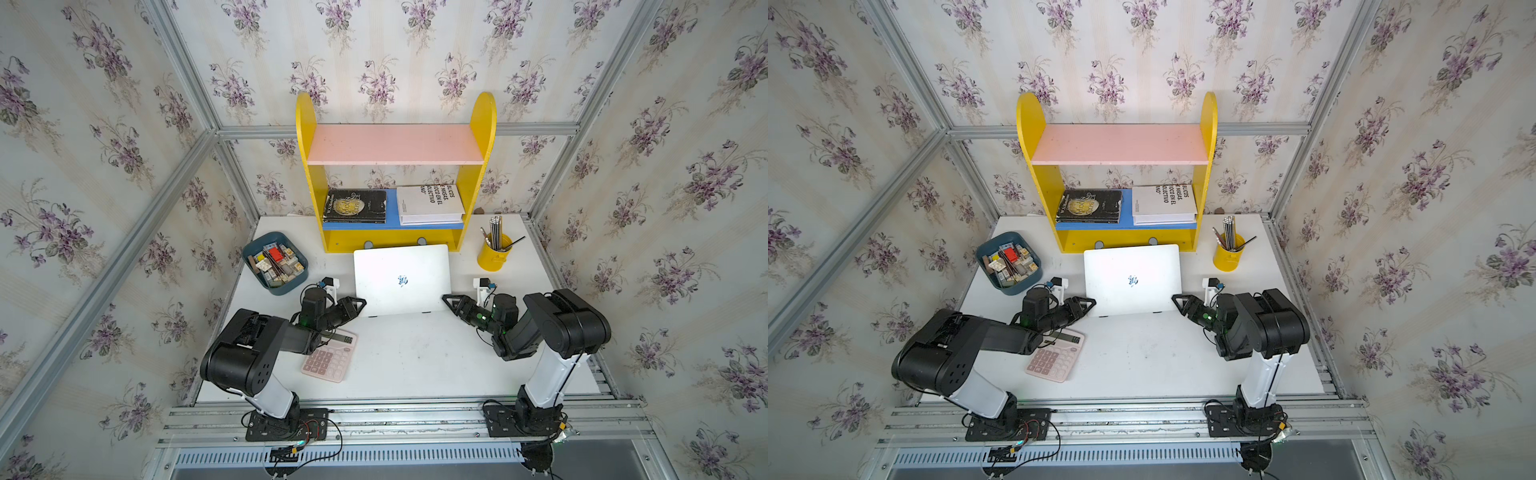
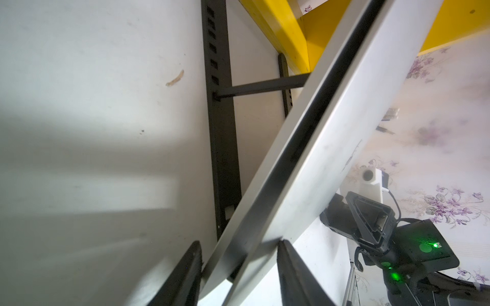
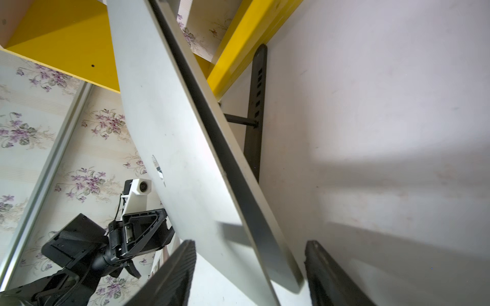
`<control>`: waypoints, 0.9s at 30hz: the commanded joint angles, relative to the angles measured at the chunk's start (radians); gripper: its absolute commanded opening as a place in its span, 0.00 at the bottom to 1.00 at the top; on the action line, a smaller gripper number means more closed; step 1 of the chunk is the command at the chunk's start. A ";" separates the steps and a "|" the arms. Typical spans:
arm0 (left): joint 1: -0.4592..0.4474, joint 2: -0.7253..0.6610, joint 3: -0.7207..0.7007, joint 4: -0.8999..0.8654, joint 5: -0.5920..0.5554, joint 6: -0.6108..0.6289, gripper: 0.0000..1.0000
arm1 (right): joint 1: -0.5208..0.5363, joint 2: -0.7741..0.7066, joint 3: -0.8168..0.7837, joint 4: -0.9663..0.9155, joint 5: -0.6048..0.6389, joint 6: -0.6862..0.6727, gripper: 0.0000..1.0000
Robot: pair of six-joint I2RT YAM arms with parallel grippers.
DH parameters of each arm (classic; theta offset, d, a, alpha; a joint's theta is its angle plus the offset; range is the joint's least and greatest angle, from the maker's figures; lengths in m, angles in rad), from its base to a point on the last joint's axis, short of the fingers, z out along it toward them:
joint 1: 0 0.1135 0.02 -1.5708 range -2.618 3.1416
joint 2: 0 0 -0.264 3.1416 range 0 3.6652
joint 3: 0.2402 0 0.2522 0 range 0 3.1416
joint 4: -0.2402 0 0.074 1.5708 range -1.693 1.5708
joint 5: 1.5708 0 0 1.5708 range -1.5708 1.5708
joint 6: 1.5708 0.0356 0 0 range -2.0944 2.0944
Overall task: Close the laptop lid and set it aside
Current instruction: Pick up the laptop from the computer stand.
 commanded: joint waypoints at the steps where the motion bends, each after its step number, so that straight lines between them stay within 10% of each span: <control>1: -0.001 0.008 0.004 0.049 0.036 -0.008 0.48 | 0.005 0.020 0.000 0.106 -0.051 0.055 0.68; 27: -0.001 -0.029 0.001 0.068 0.079 -0.042 0.40 | 0.020 -0.048 -0.015 0.151 -0.093 0.131 0.52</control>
